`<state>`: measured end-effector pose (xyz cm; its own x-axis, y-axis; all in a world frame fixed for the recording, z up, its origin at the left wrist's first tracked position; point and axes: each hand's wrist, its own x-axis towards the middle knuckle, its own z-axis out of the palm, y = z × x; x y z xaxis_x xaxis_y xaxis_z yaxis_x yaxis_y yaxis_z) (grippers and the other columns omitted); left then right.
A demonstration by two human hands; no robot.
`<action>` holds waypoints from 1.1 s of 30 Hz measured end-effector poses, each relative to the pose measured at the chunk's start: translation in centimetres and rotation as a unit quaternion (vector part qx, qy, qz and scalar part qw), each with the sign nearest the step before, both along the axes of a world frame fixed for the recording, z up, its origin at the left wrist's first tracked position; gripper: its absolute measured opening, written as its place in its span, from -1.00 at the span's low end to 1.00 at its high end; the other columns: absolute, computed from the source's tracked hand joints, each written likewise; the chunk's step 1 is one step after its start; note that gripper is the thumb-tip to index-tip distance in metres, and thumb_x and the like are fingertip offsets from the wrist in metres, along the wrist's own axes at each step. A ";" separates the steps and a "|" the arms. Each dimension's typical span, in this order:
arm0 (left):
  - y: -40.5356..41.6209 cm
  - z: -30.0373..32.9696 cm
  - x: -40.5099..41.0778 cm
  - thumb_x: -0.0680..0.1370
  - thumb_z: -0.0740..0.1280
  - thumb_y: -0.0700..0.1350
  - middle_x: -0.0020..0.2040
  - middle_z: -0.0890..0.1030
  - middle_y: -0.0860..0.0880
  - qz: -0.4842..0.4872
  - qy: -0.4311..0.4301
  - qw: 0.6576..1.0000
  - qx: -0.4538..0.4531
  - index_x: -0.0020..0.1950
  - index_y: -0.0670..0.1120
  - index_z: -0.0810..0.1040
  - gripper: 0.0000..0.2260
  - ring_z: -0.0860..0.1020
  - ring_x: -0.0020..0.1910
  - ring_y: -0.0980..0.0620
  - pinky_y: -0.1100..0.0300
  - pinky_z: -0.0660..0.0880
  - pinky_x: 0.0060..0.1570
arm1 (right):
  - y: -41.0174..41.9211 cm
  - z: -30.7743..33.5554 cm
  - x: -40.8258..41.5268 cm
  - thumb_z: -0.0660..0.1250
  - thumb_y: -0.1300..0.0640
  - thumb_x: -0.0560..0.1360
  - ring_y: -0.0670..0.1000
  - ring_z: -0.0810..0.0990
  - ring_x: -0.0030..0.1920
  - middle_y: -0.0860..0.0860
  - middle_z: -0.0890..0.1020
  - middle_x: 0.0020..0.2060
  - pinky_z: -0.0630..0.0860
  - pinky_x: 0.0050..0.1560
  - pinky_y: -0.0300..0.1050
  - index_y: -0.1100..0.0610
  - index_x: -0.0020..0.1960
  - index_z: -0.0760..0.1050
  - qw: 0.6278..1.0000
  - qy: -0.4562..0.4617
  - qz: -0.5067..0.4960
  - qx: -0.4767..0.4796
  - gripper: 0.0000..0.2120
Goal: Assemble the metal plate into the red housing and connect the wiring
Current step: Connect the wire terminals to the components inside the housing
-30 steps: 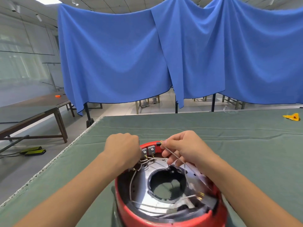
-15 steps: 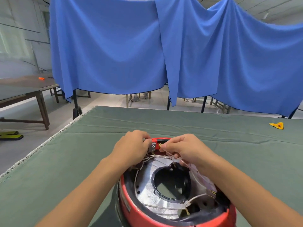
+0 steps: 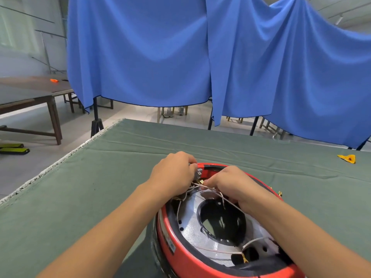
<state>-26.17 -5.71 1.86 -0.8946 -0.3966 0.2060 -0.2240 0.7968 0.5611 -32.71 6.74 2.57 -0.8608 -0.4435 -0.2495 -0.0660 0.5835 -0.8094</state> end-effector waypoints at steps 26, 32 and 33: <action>-0.2 -0.3 -0.2 0.53 0.30 0.03 -0.14 0.63 -0.06 0.052 0.034 0.998 0.006 -0.13 -0.05 0.61 -0.82 0.56 -0.07 -0.14 0.07 0.50 -0.10 | -0.5 0.1 0.6 0.38 0.13 0.50 0.04 0.51 -0.24 0.10 0.60 -0.26 0.36 -0.27 -0.16 0.25 -0.08 0.63 0.998 0.055 -0.009 0.018 -0.83; -0.3 -0.3 -0.2 0.52 0.33 0.01 -0.23 0.64 -0.09 0.046 0.049 0.997 0.028 -0.19 -0.08 0.65 -0.79 0.58 -0.15 -0.14 0.03 0.55 -0.11 | -0.7 -0.1 0.5 0.35 0.20 0.51 0.08 0.57 -0.19 0.20 0.67 -0.13 0.41 -0.18 -0.13 0.26 -0.12 0.63 0.999 0.044 -0.009 0.014 -0.86; -0.3 -0.3 -0.2 0.52 0.33 0.00 -0.24 0.64 -0.09 0.046 0.051 0.997 0.027 -0.20 -0.09 0.65 -0.79 0.58 -0.16 -0.13 0.04 0.55 -0.12 | -0.7 -0.1 0.5 0.36 0.20 0.51 0.10 0.60 -0.15 0.20 0.67 -0.11 0.44 -0.15 -0.12 0.28 -0.07 0.63 0.999 0.043 -0.012 0.014 -0.86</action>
<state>-26.37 -6.00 1.57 -0.8294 -0.4893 0.2695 -0.2351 0.7434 0.6262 -32.26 6.00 2.51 -0.8900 -0.4161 -0.1864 -0.1199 0.6081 -0.7847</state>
